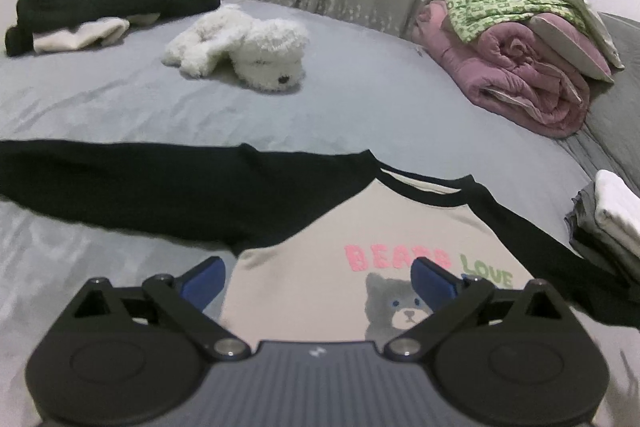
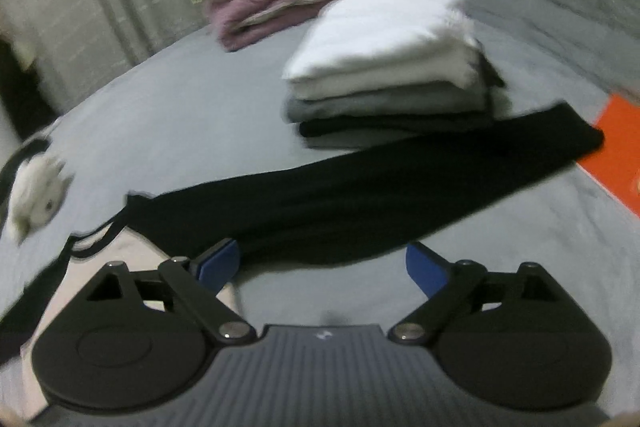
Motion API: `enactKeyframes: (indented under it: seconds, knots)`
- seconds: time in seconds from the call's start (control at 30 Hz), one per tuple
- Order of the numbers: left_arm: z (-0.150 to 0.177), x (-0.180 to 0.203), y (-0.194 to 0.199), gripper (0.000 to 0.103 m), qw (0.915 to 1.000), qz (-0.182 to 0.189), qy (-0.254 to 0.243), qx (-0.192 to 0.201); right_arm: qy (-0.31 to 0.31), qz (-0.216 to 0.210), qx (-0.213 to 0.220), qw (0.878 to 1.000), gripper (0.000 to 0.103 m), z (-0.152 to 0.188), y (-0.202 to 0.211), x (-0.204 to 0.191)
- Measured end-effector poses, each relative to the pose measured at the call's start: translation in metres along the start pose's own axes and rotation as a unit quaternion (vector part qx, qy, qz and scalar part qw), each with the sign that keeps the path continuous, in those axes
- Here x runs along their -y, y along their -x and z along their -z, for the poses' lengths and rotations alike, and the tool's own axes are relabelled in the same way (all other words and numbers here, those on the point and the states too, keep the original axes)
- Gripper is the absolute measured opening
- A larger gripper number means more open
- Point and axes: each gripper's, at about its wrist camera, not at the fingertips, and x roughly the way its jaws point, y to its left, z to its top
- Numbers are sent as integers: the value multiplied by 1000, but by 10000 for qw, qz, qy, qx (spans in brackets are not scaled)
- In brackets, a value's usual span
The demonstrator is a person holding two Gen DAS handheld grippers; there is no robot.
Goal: Fold clothes
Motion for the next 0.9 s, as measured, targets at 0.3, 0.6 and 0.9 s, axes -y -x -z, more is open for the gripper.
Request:
enactKeyframes:
  seconds: [0.3,0.6,0.9]
  knots:
    - [9,4,-14,100,9993,-53,-332,-142,-1993,293,-60,9795,87,-9,-27,72]
    - [12,8,-15,100,9991,87,-340,-226,-1499,615,744,9840,84,-8,-46,82]
    - [10,7,-16,100,9992,240,-162,-290,-456,1487,1142,9812,49,-4,-66,61]
